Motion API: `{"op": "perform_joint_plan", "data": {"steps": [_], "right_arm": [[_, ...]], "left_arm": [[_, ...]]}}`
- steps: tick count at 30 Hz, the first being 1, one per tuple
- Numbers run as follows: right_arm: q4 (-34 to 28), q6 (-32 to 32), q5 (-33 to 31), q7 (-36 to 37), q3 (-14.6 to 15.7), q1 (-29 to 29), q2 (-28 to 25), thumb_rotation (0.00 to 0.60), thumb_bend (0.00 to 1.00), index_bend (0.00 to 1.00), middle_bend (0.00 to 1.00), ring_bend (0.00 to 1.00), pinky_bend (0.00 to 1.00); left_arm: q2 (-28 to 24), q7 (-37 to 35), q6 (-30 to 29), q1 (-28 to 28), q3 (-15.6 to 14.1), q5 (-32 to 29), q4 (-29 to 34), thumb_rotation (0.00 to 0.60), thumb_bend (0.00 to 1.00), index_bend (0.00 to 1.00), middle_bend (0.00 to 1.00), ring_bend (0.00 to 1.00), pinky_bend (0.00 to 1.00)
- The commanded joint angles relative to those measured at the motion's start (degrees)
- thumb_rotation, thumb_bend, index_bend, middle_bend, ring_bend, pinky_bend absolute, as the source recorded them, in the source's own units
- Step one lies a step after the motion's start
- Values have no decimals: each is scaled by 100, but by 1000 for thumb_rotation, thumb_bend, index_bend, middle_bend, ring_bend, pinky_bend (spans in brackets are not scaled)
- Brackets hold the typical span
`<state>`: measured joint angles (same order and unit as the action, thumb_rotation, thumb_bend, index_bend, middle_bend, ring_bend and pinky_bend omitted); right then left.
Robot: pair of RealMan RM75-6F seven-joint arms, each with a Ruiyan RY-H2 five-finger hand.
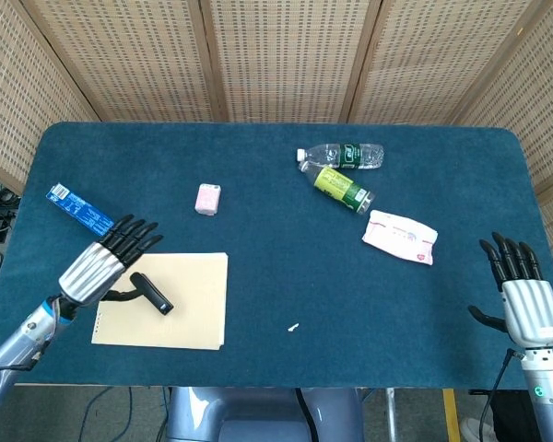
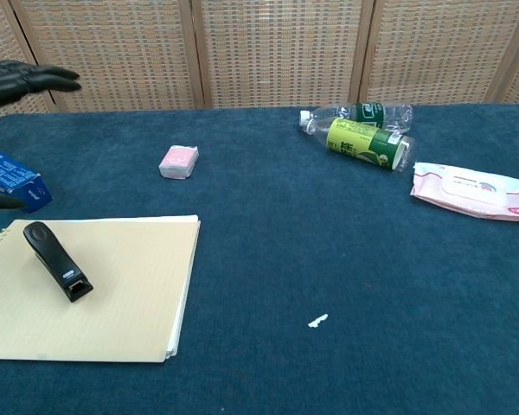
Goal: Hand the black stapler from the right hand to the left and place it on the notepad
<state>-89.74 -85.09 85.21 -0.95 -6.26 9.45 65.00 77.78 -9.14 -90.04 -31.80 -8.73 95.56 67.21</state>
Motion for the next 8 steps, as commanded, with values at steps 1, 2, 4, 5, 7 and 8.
{"op": "perform_joint_plan", "data": {"steps": [1,2,4,5,7,8], "right_arm": [[50,-30,-14,10,-21,-18,1,600,0,0,0,0,0],[69,-34,-15,10,-24,-20,7,600,0,0,0,0,0],[135,-39,-14,17,-23,-28,31,600,0,0,0,0,0],[166,-46,-3,31,-17,-34,40,600,0,0,0,0,0],[194,-123,74,89,-4,-59,42,600,0,0,0,0,0],[202,-167,113,111,1,-74,43,600,0,0,0,0,0]], "left_arm": [[-635,1225,-920,1273,517,-1353,2074,600,0,0,0,0,0],[-633,1219,-943,1366,498,-1410,2190,600,0,0,0,0,0],[-654,1178,-918,1620,399,-1536,2443,600,0,0,0,0,0],[-659,1199,-894,1742,349,-1592,2519,600,0,0,0,0,0],[-610,1188,-950,1906,345,-1618,2550,600,0,0,0,0,0],[-603,1142,-933,1971,360,-1631,2582,600,0,0,0,0,0]]}}
